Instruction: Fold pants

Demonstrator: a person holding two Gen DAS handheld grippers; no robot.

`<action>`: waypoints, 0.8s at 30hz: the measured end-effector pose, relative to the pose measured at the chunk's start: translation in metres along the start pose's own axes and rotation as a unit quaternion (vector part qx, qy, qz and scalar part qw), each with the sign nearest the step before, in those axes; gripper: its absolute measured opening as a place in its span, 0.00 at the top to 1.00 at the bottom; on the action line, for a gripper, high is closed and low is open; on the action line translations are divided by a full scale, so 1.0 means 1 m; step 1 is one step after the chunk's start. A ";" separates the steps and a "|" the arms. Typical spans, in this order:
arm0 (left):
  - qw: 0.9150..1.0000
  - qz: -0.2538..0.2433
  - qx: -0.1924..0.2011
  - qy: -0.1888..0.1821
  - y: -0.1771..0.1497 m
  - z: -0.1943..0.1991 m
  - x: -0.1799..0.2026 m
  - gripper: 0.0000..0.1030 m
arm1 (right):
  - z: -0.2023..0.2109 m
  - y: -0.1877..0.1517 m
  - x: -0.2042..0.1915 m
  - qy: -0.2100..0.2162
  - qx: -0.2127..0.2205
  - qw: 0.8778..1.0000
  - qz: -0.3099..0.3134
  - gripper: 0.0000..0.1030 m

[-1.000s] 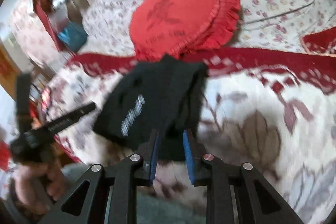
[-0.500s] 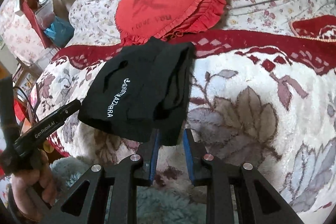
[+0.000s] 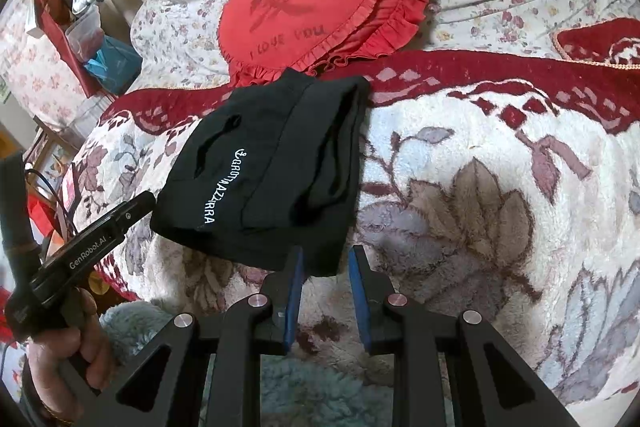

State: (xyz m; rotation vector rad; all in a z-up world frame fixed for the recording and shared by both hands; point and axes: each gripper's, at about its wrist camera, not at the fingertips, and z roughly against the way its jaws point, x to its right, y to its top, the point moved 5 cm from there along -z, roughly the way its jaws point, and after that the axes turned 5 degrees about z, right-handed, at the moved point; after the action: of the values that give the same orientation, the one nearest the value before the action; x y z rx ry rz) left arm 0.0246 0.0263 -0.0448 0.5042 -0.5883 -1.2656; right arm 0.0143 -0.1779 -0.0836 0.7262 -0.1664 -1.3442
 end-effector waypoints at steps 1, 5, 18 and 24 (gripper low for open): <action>1.000 -0.004 0.005 -0.007 0.000 0.003 0.002 0.52 | 0.000 0.000 0.000 -0.001 0.001 1.000 0.001 0.79; 0.999 -0.018 0.021 -0.036 0.001 0.012 0.011 0.52 | 0.000 0.000 0.000 -0.002 0.001 1.000 0.003 0.79; 0.996 0.001 0.041 -0.078 0.008 0.025 0.010 0.45 | -0.002 0.000 0.004 0.005 -0.008 1.000 -0.012 0.79; 0.993 0.039 -0.002 -0.115 0.009 0.010 0.004 0.45 | -0.005 0.003 0.006 0.018 -0.015 0.999 -0.022 0.79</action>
State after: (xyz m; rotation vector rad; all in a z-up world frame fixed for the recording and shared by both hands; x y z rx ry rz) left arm 0.0256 0.0247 -0.0313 0.3301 -0.7906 -1.2585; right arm 0.0207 -0.1816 -0.0878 0.7317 -0.1028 -1.3722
